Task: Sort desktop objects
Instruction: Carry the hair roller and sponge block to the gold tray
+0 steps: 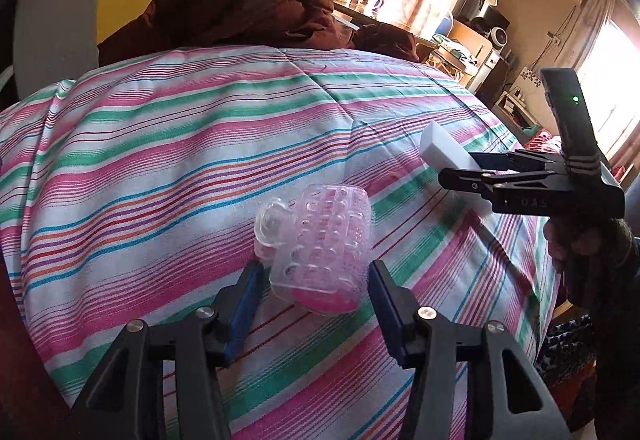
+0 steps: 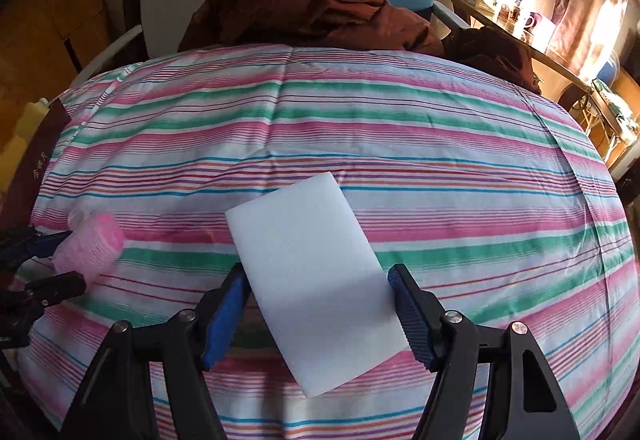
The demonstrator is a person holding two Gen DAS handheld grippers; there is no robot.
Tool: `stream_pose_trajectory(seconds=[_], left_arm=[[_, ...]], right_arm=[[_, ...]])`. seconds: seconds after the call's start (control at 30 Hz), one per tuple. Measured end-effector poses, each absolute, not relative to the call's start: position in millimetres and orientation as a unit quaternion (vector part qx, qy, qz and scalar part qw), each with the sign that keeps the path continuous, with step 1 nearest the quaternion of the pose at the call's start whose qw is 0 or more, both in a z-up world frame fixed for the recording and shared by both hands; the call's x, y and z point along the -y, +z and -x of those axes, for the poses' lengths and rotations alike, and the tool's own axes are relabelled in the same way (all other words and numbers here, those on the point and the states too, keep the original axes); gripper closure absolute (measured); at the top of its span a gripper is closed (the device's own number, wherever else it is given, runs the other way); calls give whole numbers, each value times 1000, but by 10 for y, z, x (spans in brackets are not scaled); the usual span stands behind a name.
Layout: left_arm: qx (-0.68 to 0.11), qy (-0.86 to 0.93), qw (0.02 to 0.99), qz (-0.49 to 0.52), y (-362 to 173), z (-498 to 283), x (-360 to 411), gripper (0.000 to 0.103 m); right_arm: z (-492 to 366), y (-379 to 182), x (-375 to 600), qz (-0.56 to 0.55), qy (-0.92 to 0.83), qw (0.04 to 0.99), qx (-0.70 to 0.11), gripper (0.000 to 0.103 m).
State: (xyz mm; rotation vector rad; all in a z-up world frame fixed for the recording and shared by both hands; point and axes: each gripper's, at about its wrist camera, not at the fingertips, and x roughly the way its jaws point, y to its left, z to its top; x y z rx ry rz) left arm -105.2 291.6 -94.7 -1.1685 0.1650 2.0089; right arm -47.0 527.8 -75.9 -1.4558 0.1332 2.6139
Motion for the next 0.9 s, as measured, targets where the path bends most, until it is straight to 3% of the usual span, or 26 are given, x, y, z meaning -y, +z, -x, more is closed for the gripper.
stream_pose_trajectory(seconds=[0.27, 0.43, 0.9], left_arm=[[-42, 780, 416, 466, -915, 863, -2622, 53], [-3, 768, 430, 475, -907, 800, -2460, 40], [29, 774, 392, 496, -935, 924, -2676, 42]], right_arm=[[160, -755, -4724, 469, 880, 54, -52, 32], [33, -775, -4481, 466, 882, 48, -49, 32], [-28, -819, -4459, 451, 888, 64, -71, 27]])
